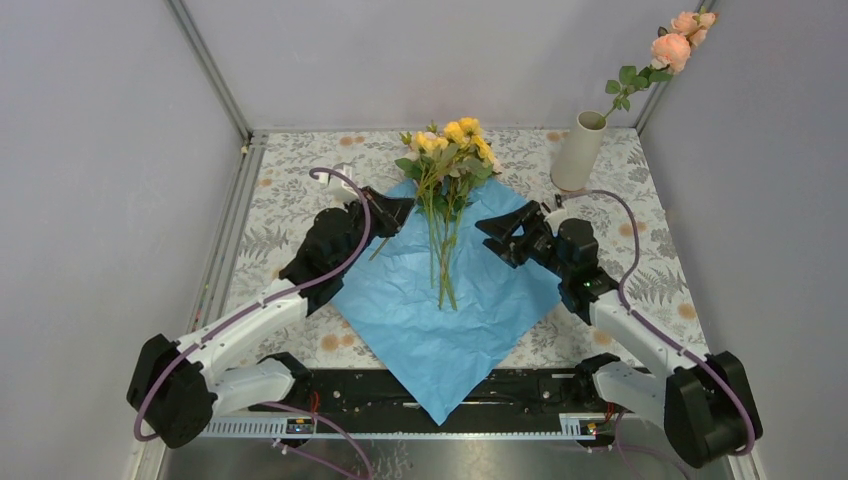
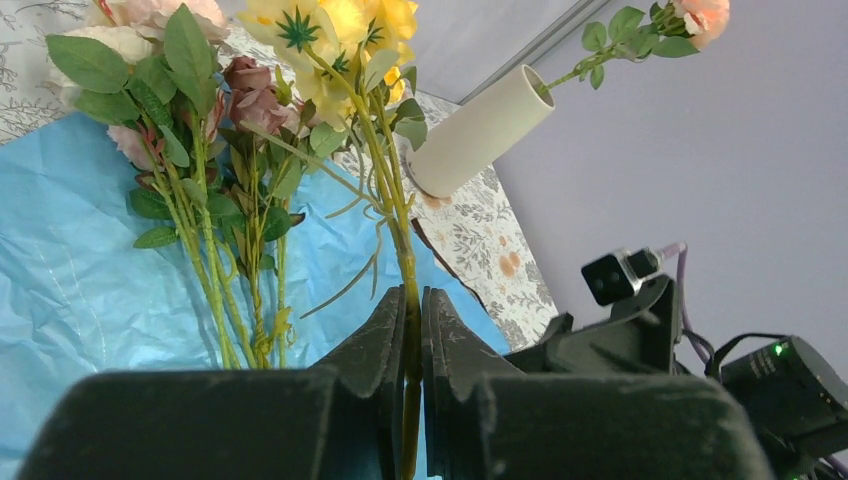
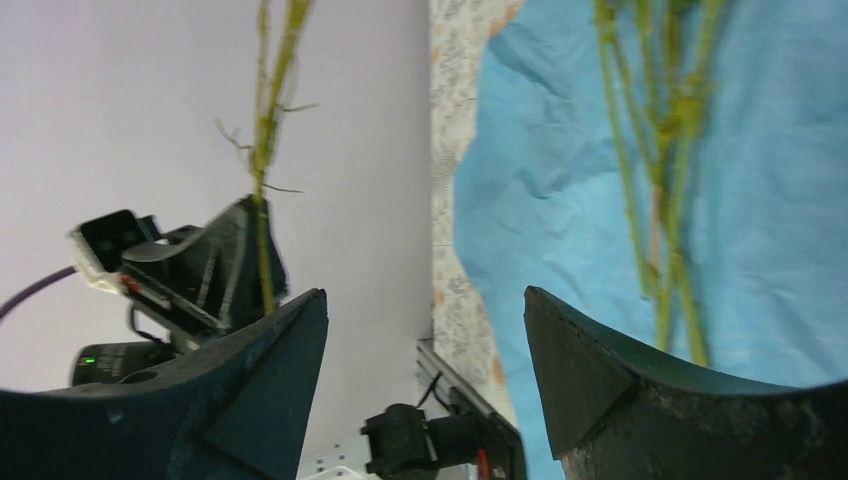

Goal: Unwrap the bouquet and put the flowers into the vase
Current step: Pick up the fake flower from the wrapping paper, then insert the fake flower into the vase.

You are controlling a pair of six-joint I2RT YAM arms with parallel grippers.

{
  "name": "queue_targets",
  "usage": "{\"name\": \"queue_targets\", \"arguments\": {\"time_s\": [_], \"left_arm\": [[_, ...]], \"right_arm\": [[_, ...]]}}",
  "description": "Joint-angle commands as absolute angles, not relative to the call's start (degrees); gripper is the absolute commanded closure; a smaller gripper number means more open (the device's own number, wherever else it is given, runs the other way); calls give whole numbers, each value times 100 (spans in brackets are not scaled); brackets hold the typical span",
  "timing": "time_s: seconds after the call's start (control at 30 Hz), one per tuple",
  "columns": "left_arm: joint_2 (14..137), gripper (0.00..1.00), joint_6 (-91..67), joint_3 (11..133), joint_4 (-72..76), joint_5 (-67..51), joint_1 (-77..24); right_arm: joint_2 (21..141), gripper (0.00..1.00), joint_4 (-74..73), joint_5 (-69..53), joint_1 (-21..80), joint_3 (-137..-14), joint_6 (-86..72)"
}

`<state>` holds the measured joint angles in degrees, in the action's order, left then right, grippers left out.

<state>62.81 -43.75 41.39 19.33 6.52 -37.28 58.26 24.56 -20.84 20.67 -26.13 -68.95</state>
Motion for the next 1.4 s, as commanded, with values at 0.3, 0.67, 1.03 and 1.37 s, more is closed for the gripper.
{"name": "queue_targets", "arguments": {"time_s": [0.3, 0.67, 1.03, 1.37], "left_arm": [[5561, 100, -4617, 3750, 2505, 406, -3700], [5496, 100, -4671, 3618, 2600, 283, -3700], [5471, 100, -4631, 3457, 2856, 32, -3699], [5567, 100, -4423, 3554, 2891, -383, -3700]], "right_arm": [[7636, 24, 3592, -2117, 3000, -4753, -7487], [8658, 33, 3392, -2205, 3348, -5777, -7531], [9019, 42, 3312, -2215, 3400, -6208, -7564], [8988, 56, 3135, -2249, 3418, -6240, -7453]]}}
